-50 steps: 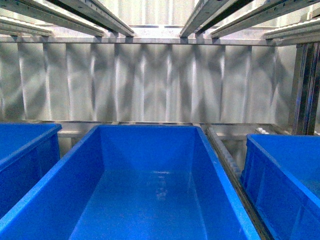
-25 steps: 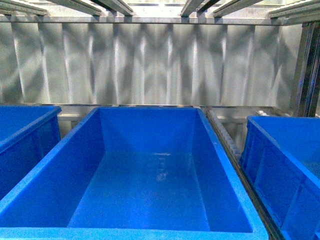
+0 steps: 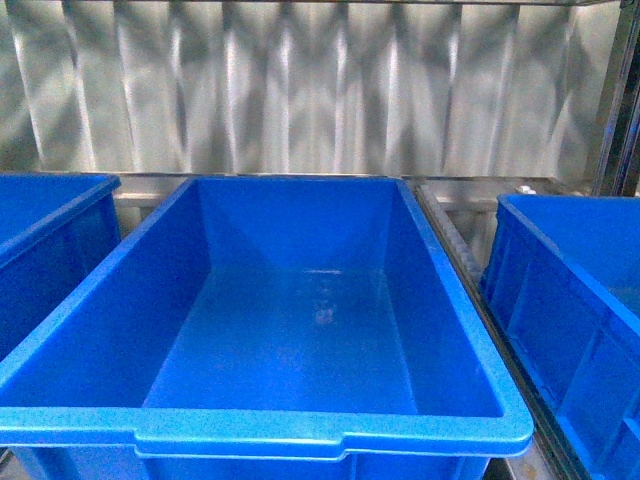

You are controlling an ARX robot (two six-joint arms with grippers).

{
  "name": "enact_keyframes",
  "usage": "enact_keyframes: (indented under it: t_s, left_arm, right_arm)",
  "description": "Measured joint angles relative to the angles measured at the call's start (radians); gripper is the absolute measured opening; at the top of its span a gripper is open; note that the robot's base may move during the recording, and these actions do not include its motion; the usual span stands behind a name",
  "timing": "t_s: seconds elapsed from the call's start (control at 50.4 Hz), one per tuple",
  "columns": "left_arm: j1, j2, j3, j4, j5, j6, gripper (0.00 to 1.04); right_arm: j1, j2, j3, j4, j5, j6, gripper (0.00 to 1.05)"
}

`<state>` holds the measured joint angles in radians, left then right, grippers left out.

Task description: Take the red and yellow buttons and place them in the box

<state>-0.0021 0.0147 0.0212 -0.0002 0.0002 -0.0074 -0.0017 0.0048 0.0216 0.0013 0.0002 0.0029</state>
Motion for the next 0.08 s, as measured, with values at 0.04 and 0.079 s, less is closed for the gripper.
enact_keyframes:
  t_s: [0.04,0.079]
  left_arm:
    - [0.0,0.0,0.0,0.0,0.0,0.0,0.97]
    - [0.0,0.0,0.0,0.0,0.0,0.0,0.97]
  right_arm:
    - [0.0,0.0,0.0,0.0,0.0,0.0,0.98]
    - [0.0,0.0,0.0,0.0,0.0,0.0,0.98]
